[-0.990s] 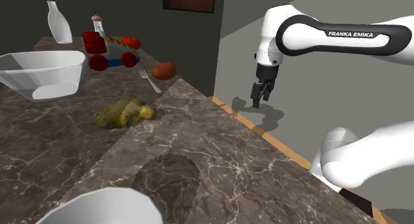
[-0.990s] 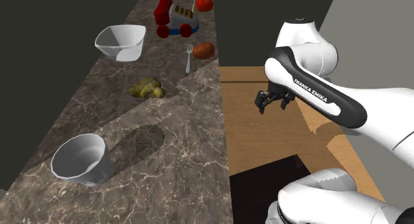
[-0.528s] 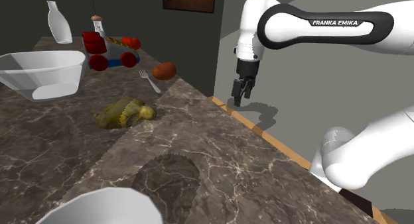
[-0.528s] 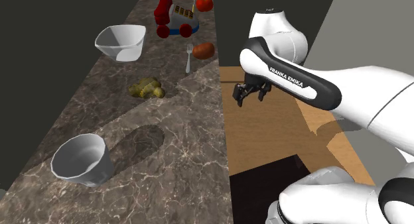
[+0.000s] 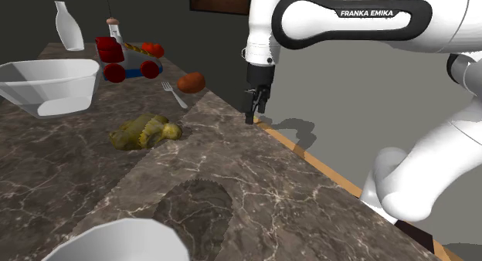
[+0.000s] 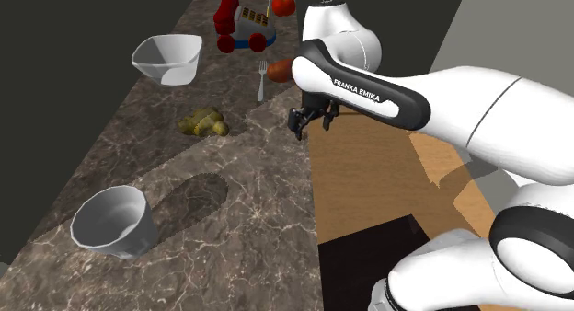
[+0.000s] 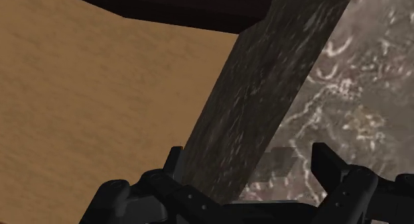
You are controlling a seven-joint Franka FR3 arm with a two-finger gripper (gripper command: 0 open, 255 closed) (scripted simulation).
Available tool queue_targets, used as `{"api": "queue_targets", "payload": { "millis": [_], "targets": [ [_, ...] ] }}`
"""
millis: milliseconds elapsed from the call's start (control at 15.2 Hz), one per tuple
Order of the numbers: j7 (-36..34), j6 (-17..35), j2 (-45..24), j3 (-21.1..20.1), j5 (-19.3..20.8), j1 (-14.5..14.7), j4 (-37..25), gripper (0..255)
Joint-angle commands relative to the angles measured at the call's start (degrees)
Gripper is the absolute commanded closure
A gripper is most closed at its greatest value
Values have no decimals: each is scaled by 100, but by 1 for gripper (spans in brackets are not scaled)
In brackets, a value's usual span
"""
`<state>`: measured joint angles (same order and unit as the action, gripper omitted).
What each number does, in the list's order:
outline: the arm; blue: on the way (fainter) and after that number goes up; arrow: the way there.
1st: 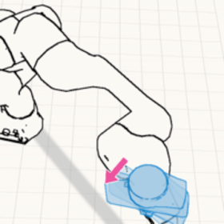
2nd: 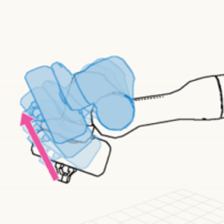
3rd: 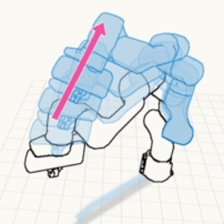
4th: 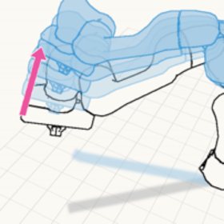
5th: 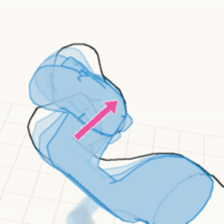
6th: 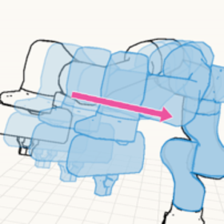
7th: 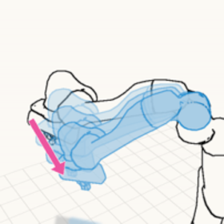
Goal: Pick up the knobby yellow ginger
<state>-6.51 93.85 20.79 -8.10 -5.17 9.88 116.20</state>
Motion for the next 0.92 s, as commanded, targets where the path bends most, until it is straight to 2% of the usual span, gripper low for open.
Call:
{"api": "queue_targets", "payload": {
  "millis": [0,462,858],
  "targets": [
    [-34,-47,-335,-128,-22,90,-430,0],
    [-198,-213,-1450,-583,36,408,-1857,0],
    [-392,-544,-2535,-972,287,766,-3373,0]
  ]
}}
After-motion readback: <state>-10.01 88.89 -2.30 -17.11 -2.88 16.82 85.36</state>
